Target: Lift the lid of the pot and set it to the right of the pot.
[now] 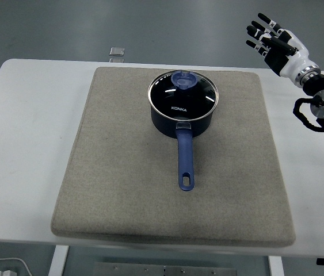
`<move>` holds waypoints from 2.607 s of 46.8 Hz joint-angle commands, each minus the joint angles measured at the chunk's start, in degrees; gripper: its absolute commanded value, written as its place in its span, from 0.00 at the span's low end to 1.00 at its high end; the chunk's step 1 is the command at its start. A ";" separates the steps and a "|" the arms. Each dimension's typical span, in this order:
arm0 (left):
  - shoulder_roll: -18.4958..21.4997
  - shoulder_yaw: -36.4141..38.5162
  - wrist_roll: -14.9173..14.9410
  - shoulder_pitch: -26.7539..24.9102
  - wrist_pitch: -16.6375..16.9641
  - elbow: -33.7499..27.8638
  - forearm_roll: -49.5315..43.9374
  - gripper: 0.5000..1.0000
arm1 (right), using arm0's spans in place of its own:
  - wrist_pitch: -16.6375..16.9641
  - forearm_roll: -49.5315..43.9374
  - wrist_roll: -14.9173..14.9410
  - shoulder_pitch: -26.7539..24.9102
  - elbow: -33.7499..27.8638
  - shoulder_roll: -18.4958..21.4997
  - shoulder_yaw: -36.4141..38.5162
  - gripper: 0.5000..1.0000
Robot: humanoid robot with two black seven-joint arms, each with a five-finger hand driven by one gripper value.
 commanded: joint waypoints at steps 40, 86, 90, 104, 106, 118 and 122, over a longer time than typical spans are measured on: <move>0.00 0.01 0.00 -0.44 0.01 0.00 0.00 1.00 | 1.14 -0.08 0.27 -0.34 0.00 0.30 0.18 0.84; 0.00 0.01 0.00 -0.44 -0.07 0.00 0.00 1.00 | 1.85 -5.35 0.18 0.27 0.00 -0.49 -0.17 0.84; 0.00 0.01 0.00 -0.44 -0.07 0.00 0.00 1.00 | 1.32 -7.64 0.18 0.27 0.26 -0.93 0.00 0.84; 0.00 0.01 0.00 -0.44 0.01 0.00 0.00 1.00 | 1.23 -19.94 0.18 4.49 3.25 -2.07 -0.09 0.84; 0.00 0.01 0.00 -0.44 -0.07 0.00 0.00 1.00 | 1.32 -22.22 0.18 5.01 3.60 -2.25 -0.09 0.84; 0.00 0.01 0.00 -0.44 -0.07 0.00 0.00 1.00 | 1.32 -33.82 0.18 7.91 5.97 -2.16 -0.35 0.84; 0.00 0.01 0.00 -0.44 -0.07 0.00 0.00 1.00 | 1.49 -37.96 0.18 9.06 6.94 -2.34 -0.44 0.84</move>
